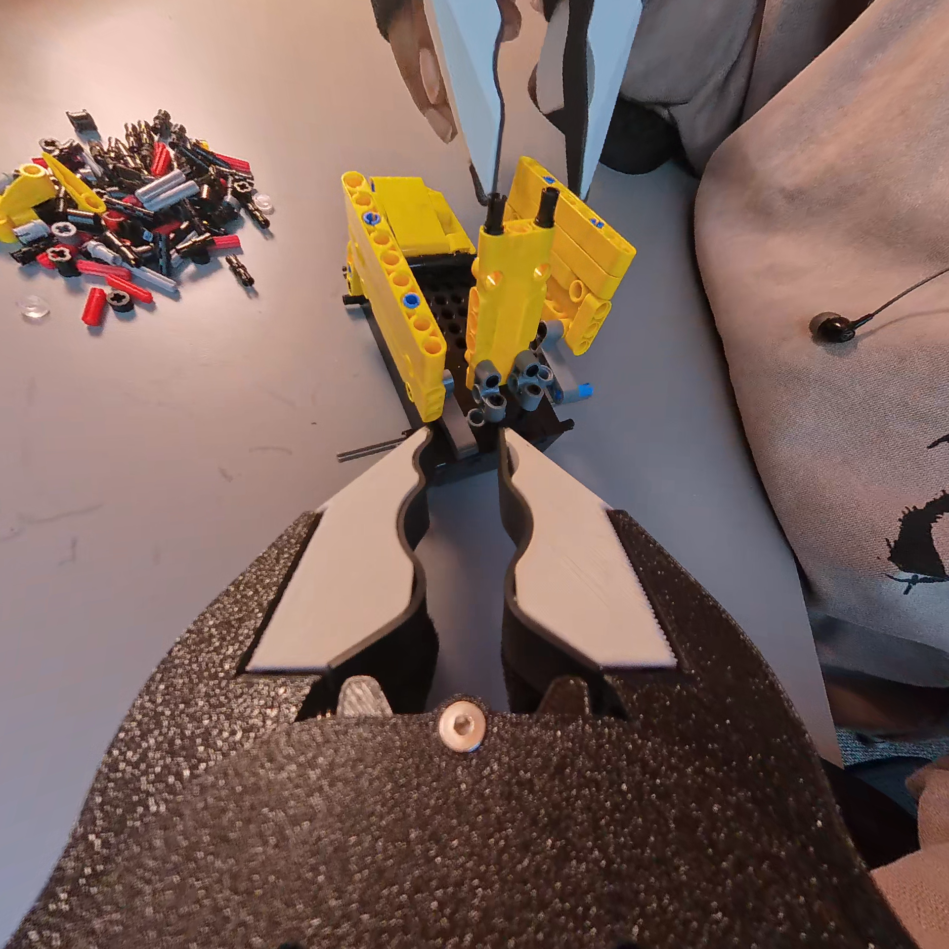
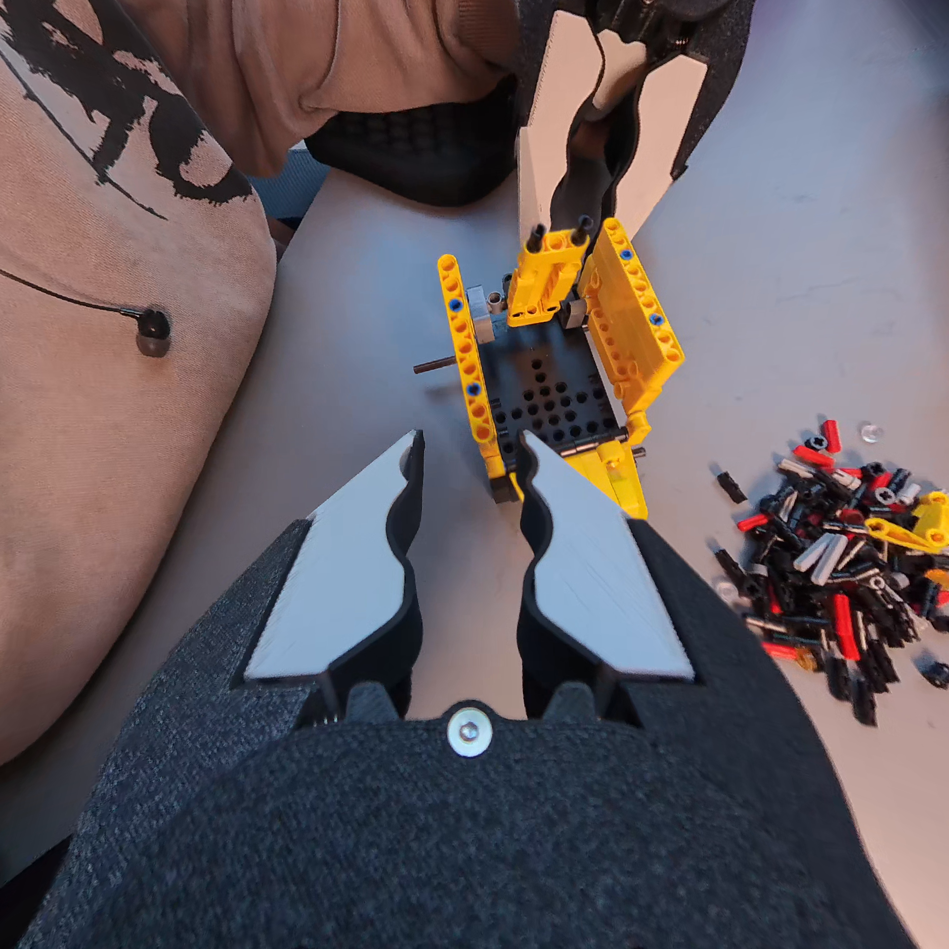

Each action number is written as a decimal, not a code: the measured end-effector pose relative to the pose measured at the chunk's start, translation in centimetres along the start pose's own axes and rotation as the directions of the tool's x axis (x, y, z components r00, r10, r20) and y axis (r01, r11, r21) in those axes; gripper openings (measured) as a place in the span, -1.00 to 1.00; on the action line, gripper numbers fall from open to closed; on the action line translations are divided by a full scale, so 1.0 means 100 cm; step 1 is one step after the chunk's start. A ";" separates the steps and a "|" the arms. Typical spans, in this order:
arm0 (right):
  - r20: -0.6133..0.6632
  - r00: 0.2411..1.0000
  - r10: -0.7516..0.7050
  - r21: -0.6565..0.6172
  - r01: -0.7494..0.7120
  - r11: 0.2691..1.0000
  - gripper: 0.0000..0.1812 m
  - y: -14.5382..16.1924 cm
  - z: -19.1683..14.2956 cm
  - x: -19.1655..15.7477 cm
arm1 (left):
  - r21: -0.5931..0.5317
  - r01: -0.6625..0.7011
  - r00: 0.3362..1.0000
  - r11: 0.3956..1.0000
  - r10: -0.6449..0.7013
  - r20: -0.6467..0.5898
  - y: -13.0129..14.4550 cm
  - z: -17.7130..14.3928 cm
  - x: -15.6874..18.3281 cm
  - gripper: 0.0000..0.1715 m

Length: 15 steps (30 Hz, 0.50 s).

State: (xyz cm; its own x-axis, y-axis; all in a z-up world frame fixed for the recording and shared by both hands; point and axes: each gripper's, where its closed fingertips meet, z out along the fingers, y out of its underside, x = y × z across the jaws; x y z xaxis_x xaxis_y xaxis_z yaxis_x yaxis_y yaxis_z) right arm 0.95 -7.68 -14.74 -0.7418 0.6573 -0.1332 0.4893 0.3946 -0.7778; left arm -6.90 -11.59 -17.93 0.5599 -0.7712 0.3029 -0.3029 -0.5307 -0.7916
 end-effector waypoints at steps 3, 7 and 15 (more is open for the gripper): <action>-0.013 0.999 -0.044 -0.015 0.044 0.999 -0.69 -0.004 0.012 -0.003 | -0.001 -0.007 1.000 1.000 0.007 0.010 0.000 0.000 -0.001 -0.74; -0.038 0.997 -0.069 -0.034 0.067 0.997 -0.93 -0.005 0.022 -0.002 | 0.024 -0.035 0.999 0.999 0.034 0.032 -0.005 -0.002 -0.002 -0.63; 0.053 0.998 -0.036 -0.033 0.037 0.999 -0.93 -0.003 0.023 -0.017 | 0.075 -0.046 0.998 0.996 0.049 -0.035 -0.016 0.002 0.016 -0.09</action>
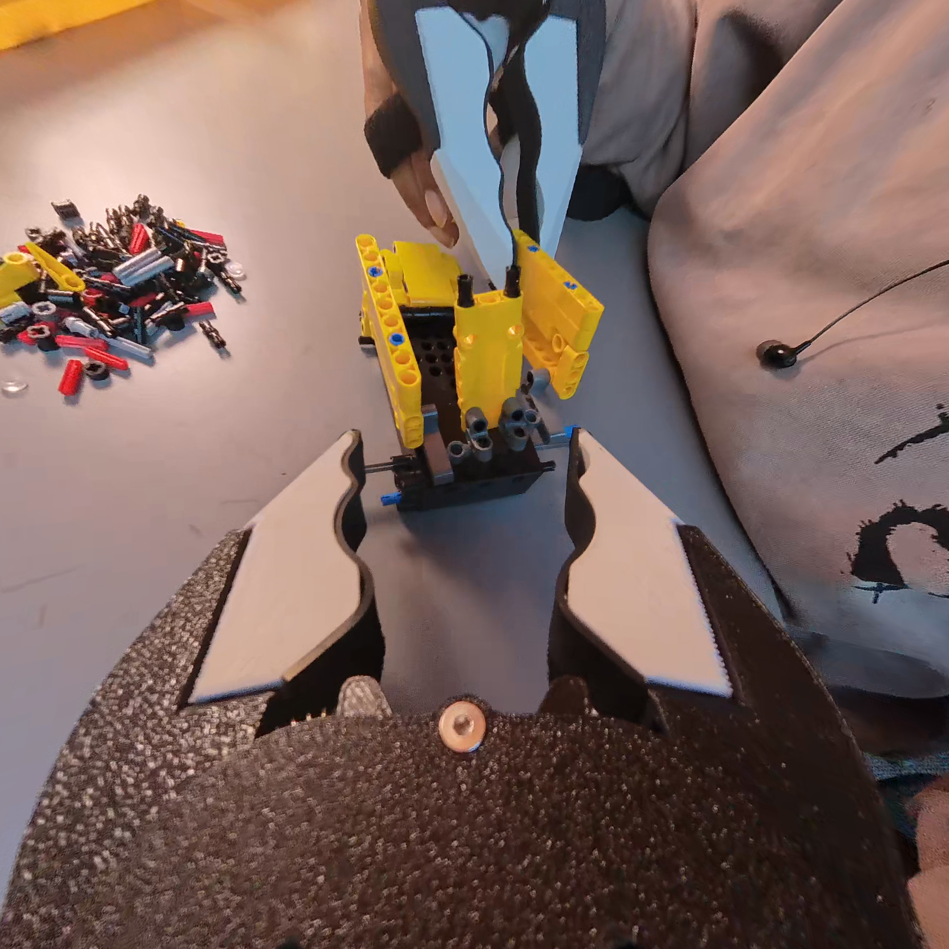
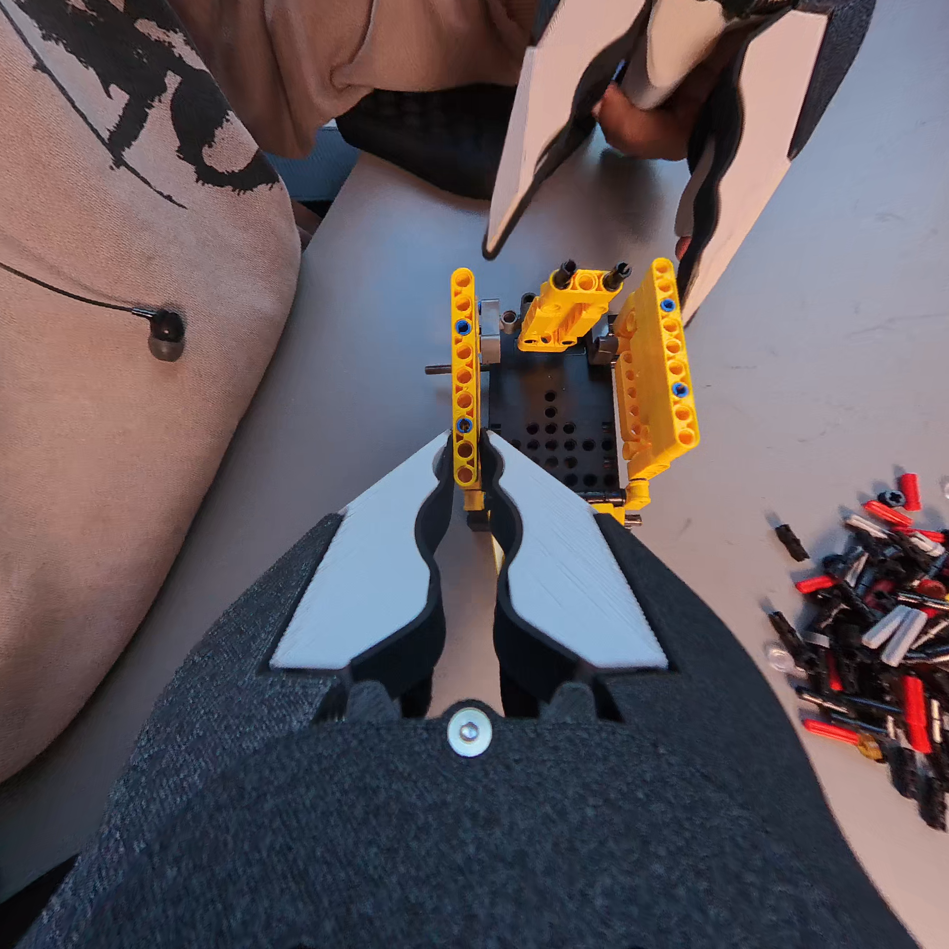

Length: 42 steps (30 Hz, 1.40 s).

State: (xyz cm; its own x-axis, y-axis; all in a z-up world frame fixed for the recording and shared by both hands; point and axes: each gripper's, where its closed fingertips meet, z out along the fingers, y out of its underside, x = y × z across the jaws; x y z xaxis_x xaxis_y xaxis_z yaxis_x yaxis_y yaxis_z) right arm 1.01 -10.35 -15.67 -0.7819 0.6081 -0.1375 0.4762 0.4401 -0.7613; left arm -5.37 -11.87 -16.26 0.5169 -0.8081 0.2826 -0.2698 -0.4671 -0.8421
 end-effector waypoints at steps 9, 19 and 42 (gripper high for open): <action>0.042 0.999 0.001 -0.053 0.002 0.999 -0.85 0.011 0.000 -0.009 | -0.124 -0.011 0.997 0.992 0.002 -0.072 0.018 0.014 0.015 -0.54; -0.043 0.999 0.006 -0.082 -0.009 0.997 -0.80 0.022 -0.022 0.008 | -0.193 -0.095 0.965 0.977 0.042 -0.259 0.030 0.025 0.056 -0.67; -0.161 0.985 -0.060 -0.242 0.020 0.970 0.17 0.007 -0.032 -0.011 | 0.216 -0.200 0.977 0.956 0.211 -0.028 -0.052 -0.005 0.043 -0.24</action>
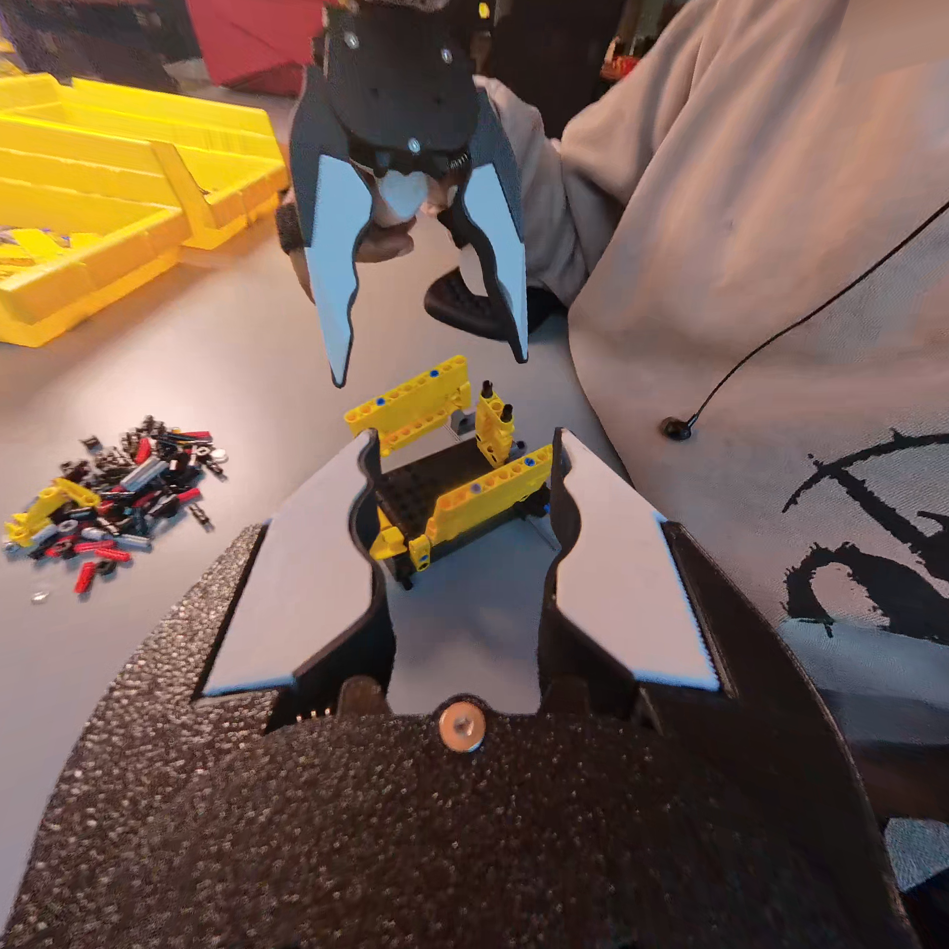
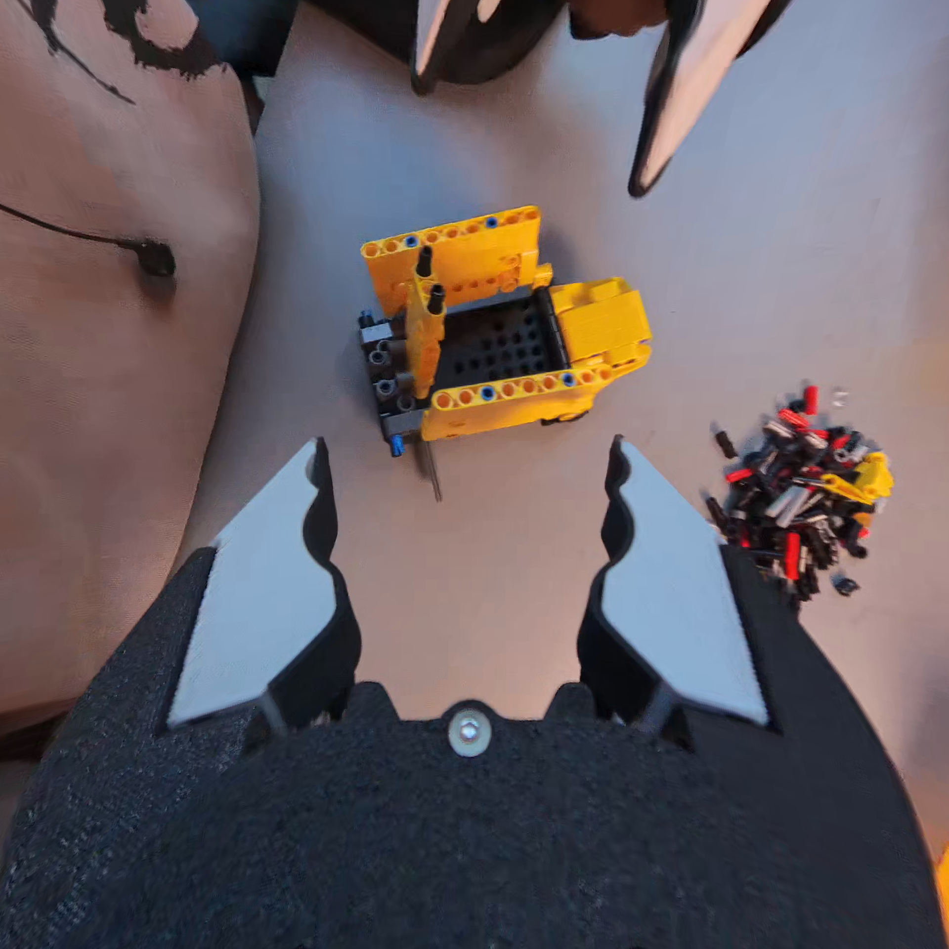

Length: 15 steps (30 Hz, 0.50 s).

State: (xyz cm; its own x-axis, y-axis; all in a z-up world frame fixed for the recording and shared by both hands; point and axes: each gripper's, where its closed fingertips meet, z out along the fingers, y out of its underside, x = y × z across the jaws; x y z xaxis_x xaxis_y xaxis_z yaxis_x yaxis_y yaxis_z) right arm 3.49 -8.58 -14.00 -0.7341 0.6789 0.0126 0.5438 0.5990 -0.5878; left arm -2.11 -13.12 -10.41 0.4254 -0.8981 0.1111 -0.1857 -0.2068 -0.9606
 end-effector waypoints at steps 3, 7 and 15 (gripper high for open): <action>-0.027 0.999 0.020 -0.043 -0.021 0.999 -0.13 0.006 0.013 0.007 | -0.137 -0.035 0.999 0.990 0.033 -0.017 0.022 0.018 0.006 -0.31; -0.134 0.990 0.034 -0.041 -0.040 0.998 -0.32 0.013 0.020 0.036 | -0.208 -0.048 0.999 0.977 0.044 -0.024 0.034 0.022 0.009 -0.61; -0.378 0.922 0.079 0.084 -0.051 0.995 -0.53 0.001 -0.001 0.086 | -0.184 -0.029 0.999 0.982 0.035 0.027 0.029 0.016 0.000 -0.87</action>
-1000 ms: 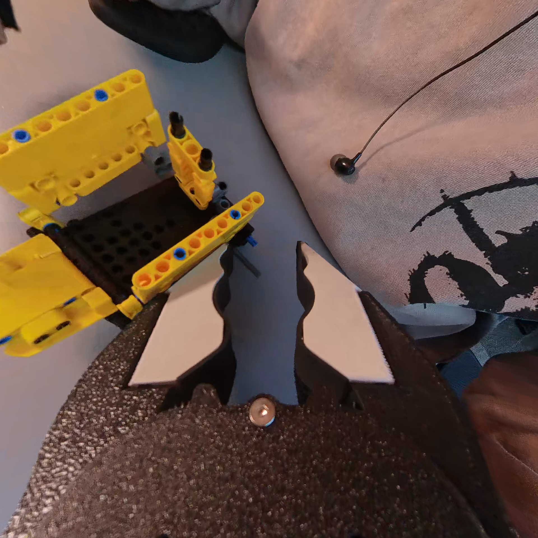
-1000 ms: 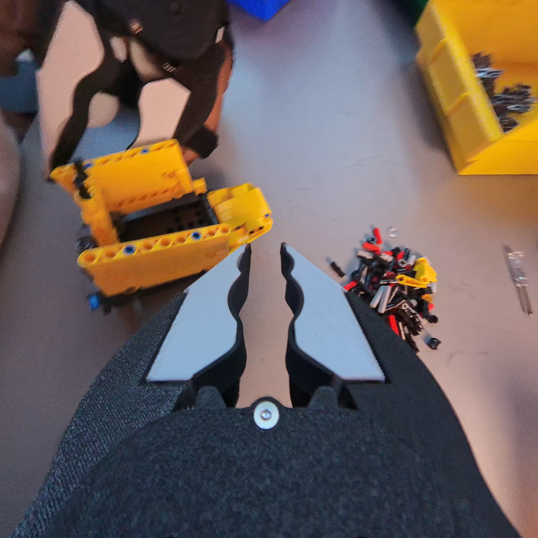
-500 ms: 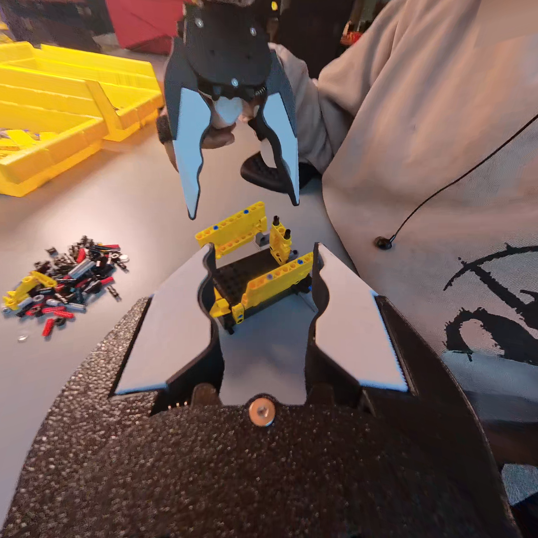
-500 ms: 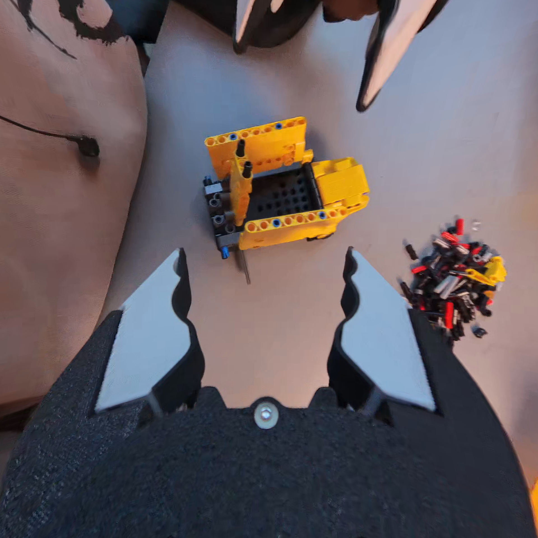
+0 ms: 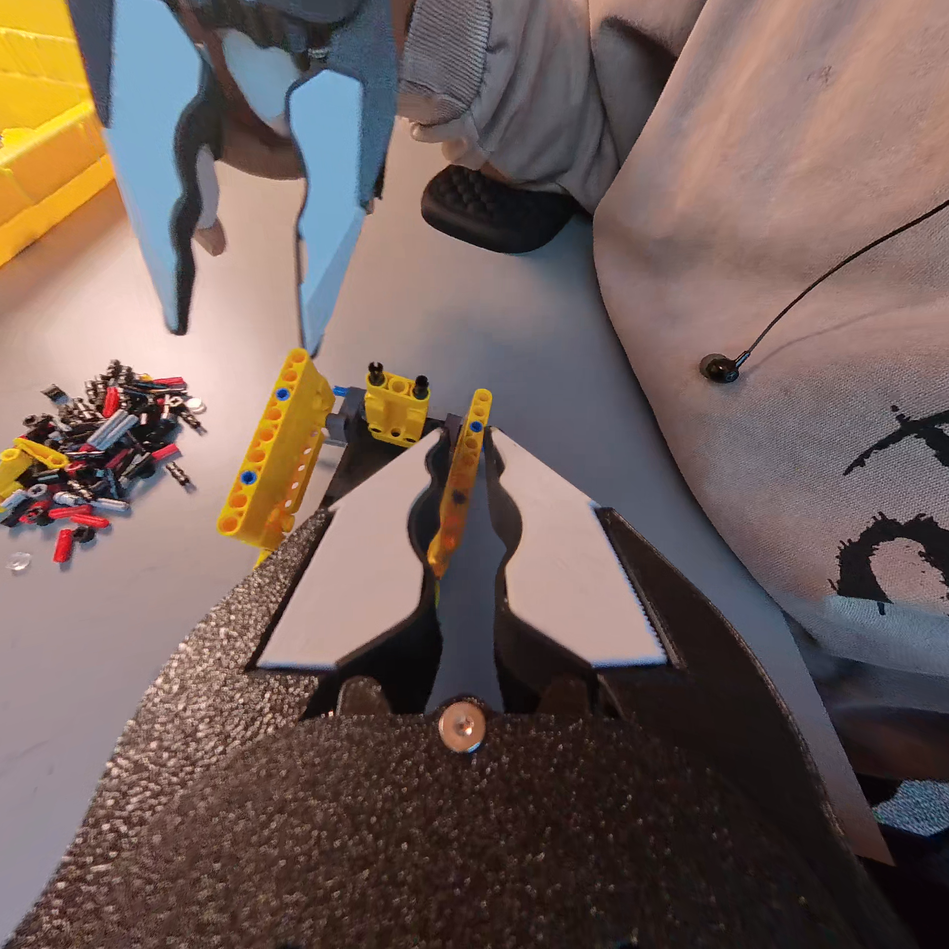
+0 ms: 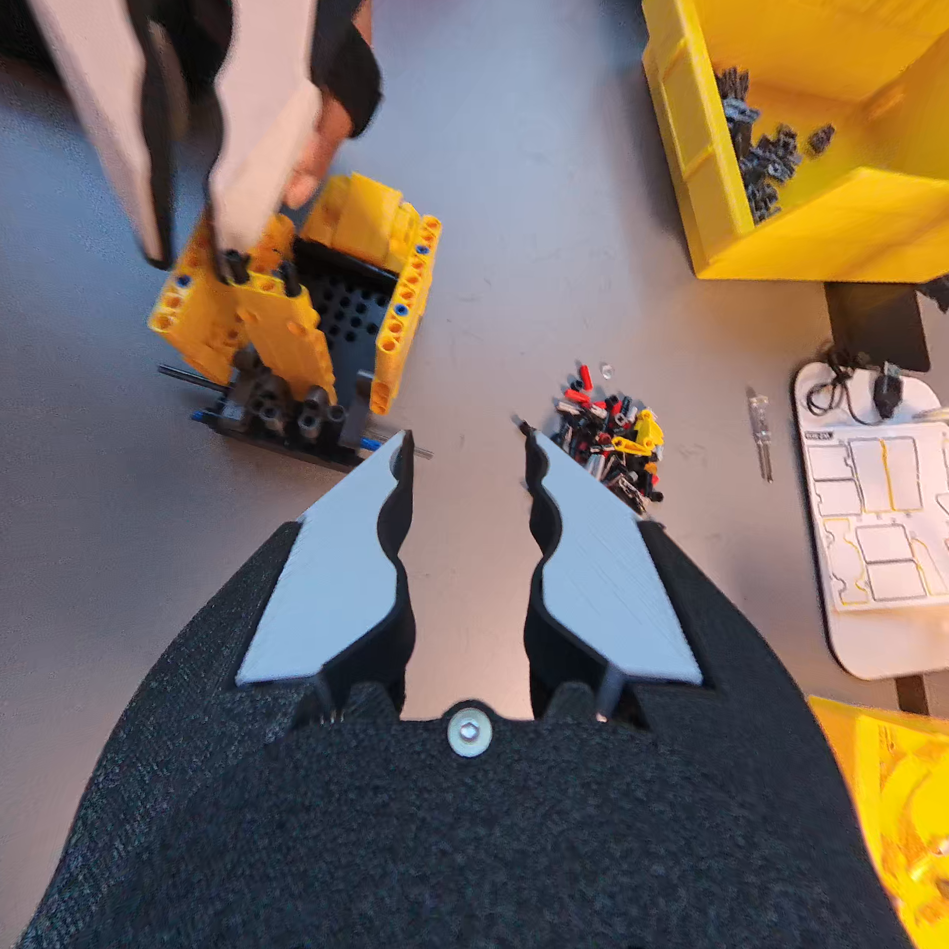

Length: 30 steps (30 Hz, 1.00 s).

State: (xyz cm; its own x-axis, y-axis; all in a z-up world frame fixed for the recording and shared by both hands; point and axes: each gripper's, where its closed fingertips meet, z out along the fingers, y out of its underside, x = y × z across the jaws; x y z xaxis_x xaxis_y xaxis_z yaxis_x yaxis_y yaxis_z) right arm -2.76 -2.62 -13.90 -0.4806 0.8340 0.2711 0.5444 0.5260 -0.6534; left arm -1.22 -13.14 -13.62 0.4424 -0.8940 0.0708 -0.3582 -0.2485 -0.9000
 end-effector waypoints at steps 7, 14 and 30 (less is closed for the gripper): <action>0.351 0.936 -0.041 0.137 -0.009 0.990 -0.33 -0.042 -0.010 -0.085 | 0.102 -0.007 0.992 0.995 -0.006 0.130 -0.015 -0.023 -0.023 -0.66; 0.310 0.949 0.060 0.122 -0.102 0.987 -0.82 -0.048 0.017 -0.084 | 0.157 0.043 0.965 0.987 -0.082 0.249 -0.013 -0.035 -0.052 -0.09; 0.259 0.960 -0.110 0.111 0.084 0.990 -0.70 -0.024 -0.012 -0.065 | -0.174 0.073 0.963 0.982 -0.024 0.267 0.041 0.004 -0.052 0.02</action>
State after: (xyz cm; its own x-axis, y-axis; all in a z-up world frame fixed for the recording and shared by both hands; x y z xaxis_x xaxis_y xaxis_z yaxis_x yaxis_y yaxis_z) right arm -0.11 -9.15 -13.23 -0.6994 0.6990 0.1491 0.4225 0.5726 -0.7026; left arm -4.61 -9.40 -17.89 0.6546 -0.7555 -0.0252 -0.4628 -0.3742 -0.8036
